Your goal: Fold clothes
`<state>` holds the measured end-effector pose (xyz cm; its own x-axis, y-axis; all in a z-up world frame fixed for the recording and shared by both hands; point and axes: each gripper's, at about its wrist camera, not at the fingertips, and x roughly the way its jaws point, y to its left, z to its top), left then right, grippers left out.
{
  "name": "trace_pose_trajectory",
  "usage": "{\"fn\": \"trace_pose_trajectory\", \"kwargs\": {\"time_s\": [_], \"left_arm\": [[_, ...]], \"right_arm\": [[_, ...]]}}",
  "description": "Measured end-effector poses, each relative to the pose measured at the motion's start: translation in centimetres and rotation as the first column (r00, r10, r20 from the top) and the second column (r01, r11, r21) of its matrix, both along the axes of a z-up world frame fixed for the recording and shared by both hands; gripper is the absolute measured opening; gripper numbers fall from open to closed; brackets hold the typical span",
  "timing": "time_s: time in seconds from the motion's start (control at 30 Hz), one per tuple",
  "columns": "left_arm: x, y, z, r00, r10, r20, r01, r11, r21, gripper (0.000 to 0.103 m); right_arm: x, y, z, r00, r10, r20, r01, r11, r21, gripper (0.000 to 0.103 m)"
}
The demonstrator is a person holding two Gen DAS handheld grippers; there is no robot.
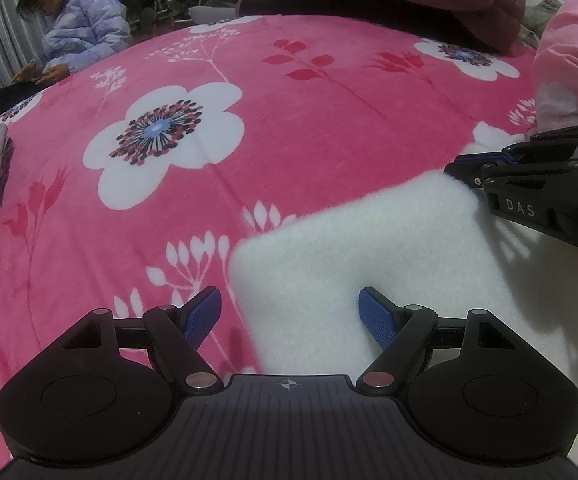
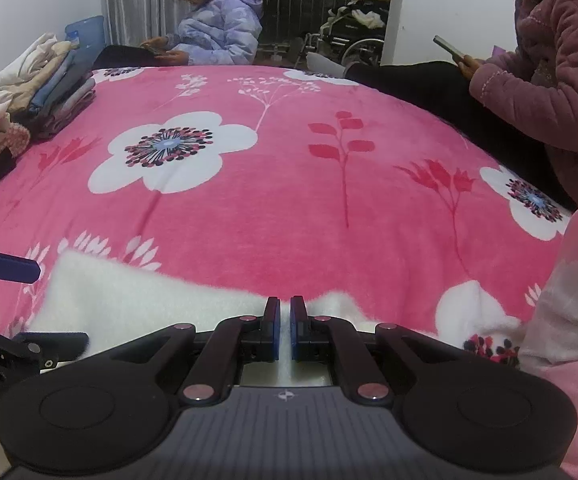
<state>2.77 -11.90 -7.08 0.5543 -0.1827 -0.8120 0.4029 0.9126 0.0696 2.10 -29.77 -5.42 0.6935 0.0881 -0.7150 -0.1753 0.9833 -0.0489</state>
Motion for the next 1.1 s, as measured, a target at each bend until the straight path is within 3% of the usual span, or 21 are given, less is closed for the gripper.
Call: {"fn": "trace_pose_trajectory", "kwargs": {"time_s": [0.17,0.3,0.57,1.1], "left_arm": [[-0.03,-0.11,0.06,1.000,0.004,-0.001,-0.004,1.000,0.009,0.078],[0.03,-0.18,0.10,0.999,0.032,-0.002,-0.032,0.999,0.031,0.088],[-0.01,-0.19,0.19,0.999,0.045,0.002,-0.045,0.998,0.043,0.094],[0.03,-0.34,0.23,0.999,0.042,-0.007,-0.042,0.998,0.051,0.097]], "right_arm": [[-0.04,0.01,-0.02,1.000,-0.001,0.001,0.001,1.000,0.001,0.004],[0.02,-0.07,-0.01,1.000,-0.004,-0.001,0.004,1.000,0.006,0.004],[-0.09,-0.03,0.01,1.000,-0.012,0.001,0.012,1.000,0.009,0.004],[-0.45,-0.05,-0.15,1.000,-0.008,0.025,0.008,1.000,0.008,0.005]]}}
